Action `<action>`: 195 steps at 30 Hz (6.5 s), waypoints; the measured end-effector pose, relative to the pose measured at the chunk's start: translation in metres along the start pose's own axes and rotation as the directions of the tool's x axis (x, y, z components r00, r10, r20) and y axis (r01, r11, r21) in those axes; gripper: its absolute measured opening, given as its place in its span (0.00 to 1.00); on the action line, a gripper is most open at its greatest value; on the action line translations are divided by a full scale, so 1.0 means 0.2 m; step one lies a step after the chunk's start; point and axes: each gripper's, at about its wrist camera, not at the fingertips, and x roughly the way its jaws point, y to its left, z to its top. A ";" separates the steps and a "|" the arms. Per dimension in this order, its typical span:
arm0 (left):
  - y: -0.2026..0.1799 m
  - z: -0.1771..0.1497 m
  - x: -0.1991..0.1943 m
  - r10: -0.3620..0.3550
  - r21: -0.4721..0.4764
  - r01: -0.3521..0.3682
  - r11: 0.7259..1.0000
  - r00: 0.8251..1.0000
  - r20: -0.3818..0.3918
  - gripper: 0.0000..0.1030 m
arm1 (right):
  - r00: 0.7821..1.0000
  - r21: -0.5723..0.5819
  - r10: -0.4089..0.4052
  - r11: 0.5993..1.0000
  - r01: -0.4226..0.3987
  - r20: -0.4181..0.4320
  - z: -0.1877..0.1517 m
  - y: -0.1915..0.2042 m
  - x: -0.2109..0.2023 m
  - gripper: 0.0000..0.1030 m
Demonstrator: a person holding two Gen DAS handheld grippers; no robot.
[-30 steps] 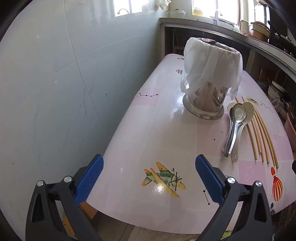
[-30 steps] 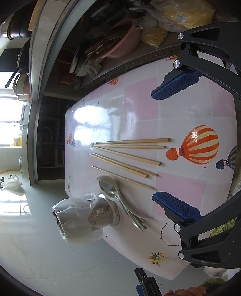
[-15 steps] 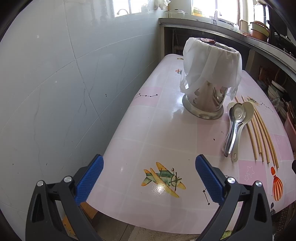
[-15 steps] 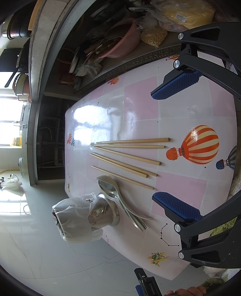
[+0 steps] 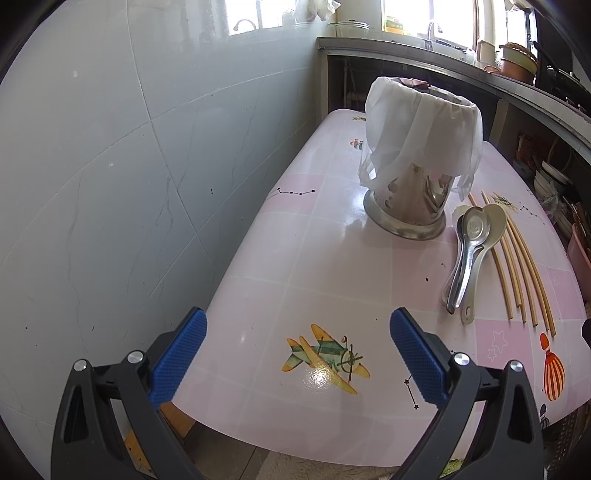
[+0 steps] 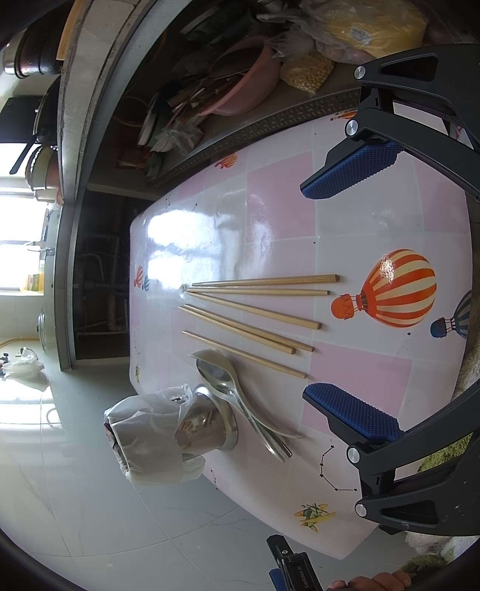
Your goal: Organize utensils
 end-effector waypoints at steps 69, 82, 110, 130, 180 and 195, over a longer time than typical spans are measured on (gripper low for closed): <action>0.00 0.01 0.00 -0.002 -0.002 0.002 1.000 1.000 0.000 0.95 | 1.000 -0.001 -0.001 1.000 0.001 0.005 0.01 0.01 -0.01 0.92; 0.01 0.00 0.00 -0.002 0.000 0.002 1.000 1.000 0.004 0.95 | 1.000 -0.001 0.003 1.000 -0.003 0.005 0.01 0.01 0.00 0.92; -0.11 0.07 0.11 -0.054 0.134 0.053 0.990 0.999 0.007 0.95 | 0.990 -0.100 0.138 0.986 -0.134 0.040 0.15 0.12 0.15 0.92; -0.34 0.08 0.17 -0.543 0.242 0.525 0.816 0.840 0.009 0.91 | 0.968 -0.066 0.246 0.968 -0.243 0.053 0.30 0.07 0.46 0.92; -0.39 -0.05 -0.18 -0.584 0.320 0.558 0.766 0.811 -0.018 0.08 | 0.951 -0.023 0.286 0.958 -0.285 0.118 0.29 -0.03 0.22 0.92; -0.27 -0.22 -0.15 -0.606 0.300 0.628 0.718 0.776 -0.173 0.17 | 0.928 0.004 0.371 0.929 -0.371 -0.029 0.25 0.07 0.29 0.83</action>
